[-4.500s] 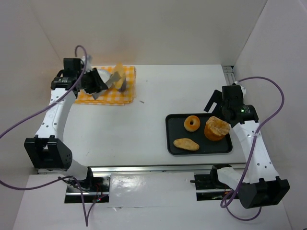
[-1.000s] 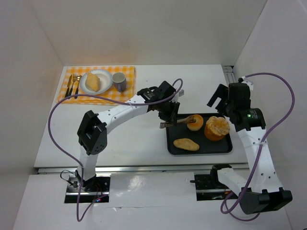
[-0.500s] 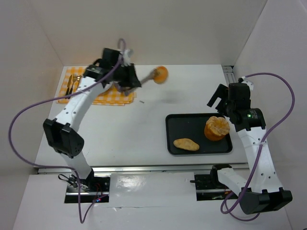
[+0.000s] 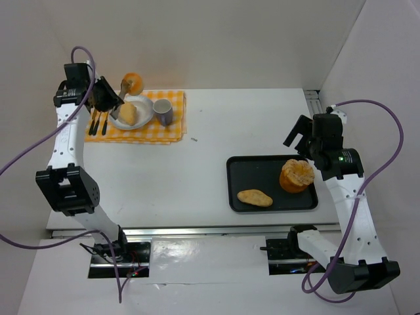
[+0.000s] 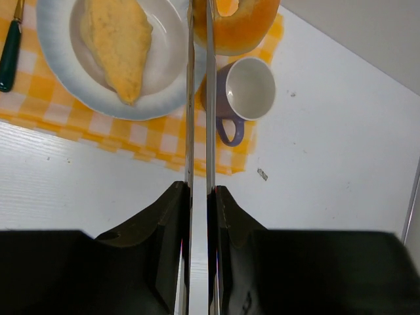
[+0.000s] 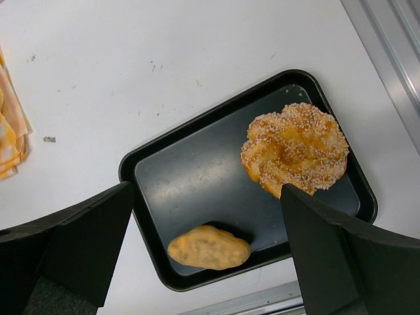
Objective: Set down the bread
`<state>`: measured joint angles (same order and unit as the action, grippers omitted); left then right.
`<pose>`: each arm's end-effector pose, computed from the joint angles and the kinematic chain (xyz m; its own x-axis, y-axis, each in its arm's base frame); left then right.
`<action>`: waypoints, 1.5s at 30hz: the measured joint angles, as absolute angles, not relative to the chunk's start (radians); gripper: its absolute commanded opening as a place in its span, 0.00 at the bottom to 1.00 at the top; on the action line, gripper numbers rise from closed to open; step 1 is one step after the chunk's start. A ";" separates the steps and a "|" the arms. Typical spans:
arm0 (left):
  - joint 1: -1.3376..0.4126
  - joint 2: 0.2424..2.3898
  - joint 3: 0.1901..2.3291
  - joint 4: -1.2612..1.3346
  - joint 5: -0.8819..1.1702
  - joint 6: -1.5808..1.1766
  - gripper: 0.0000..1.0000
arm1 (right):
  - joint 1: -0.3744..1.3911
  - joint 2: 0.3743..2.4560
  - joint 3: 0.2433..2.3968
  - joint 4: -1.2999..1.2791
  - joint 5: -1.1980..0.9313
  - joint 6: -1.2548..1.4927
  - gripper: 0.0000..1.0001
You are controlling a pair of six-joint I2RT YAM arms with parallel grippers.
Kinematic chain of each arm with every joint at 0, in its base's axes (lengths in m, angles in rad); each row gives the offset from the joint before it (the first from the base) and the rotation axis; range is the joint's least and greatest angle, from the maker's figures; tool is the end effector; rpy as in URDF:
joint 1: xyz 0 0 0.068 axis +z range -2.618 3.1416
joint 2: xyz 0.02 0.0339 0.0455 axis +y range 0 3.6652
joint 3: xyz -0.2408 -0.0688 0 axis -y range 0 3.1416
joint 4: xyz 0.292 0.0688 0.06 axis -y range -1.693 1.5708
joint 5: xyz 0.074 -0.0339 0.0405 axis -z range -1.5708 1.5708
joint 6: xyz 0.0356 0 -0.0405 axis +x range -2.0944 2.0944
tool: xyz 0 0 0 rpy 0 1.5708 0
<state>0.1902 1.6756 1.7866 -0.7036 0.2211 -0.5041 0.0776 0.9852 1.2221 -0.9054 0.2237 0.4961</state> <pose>0.4129 0.0715 0.3842 -0.4774 -0.5718 -0.6671 -0.2700 0.8180 -0.5079 0.2419 0.0109 0.3737 -0.4968 0.4269 -0.7556 0.3803 0.8897 0.2526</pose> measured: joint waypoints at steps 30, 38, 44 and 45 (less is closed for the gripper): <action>0.096 1.881 1.829 -0.732 -0.011 -0.474 0.54 | 0.078 1.015 1.222 -0.905 0.206 0.496 1.00; 0.083 1.785 1.838 -0.762 -0.060 -0.473 0.52 | 0.078 1.015 1.222 -0.905 0.205 0.496 1.00; 0.054 1.638 1.855 -0.767 -0.068 -0.444 0.52 | 0.078 1.014 1.220 -0.900 0.200 0.496 1.00; 0.037 1.613 1.856 -0.765 -0.067 -0.440 0.52 | 0.078 1.014 1.217 -0.898 0.195 0.496 1.00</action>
<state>0.0372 1.6131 1.8561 -0.7647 -0.0673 -0.4400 0.0776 1.0142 1.2175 -0.8982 0.1951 0.4961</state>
